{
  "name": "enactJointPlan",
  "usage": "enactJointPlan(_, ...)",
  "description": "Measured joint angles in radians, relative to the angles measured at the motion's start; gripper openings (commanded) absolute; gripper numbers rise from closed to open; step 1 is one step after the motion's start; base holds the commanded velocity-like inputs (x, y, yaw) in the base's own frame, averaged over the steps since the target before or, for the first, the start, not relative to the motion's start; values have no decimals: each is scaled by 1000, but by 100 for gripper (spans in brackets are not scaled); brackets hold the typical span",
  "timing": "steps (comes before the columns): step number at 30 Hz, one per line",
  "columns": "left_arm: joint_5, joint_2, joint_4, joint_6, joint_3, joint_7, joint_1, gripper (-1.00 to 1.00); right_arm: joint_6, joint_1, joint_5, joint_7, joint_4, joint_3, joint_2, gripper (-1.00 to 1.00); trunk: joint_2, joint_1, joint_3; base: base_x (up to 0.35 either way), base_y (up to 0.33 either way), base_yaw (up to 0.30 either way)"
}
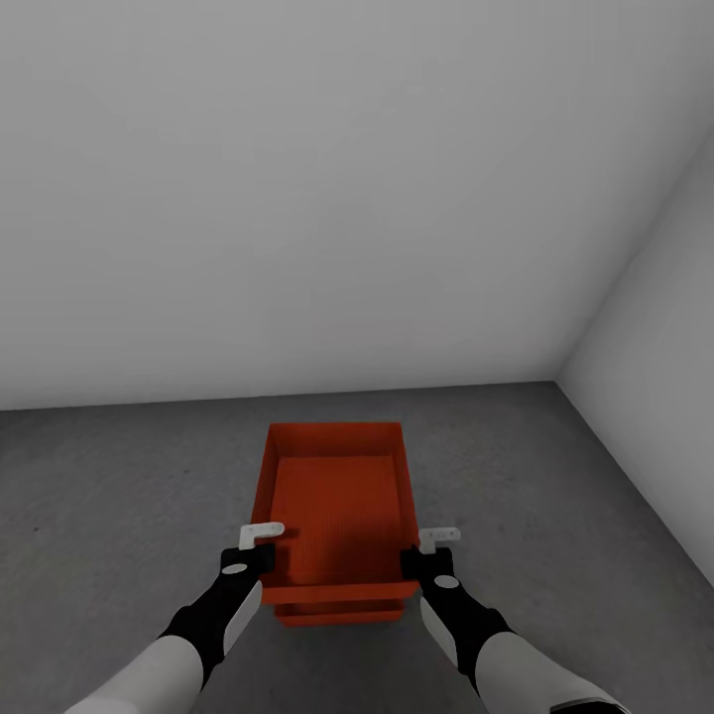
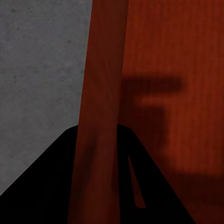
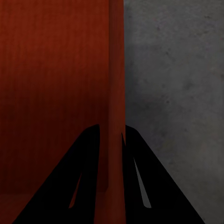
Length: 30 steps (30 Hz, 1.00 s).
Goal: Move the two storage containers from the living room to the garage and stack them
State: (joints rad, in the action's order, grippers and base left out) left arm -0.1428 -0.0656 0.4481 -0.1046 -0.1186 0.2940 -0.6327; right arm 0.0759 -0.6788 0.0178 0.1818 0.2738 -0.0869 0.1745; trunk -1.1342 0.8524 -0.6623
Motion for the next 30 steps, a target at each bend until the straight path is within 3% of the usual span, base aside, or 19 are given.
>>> enactJointPlan(30, 0, 0, 1, 0, 0, 0, 0, -100, 0, 0, 2, -1, 0, 3, 0, -100, -210, 115, -94, 0, 0, 0)
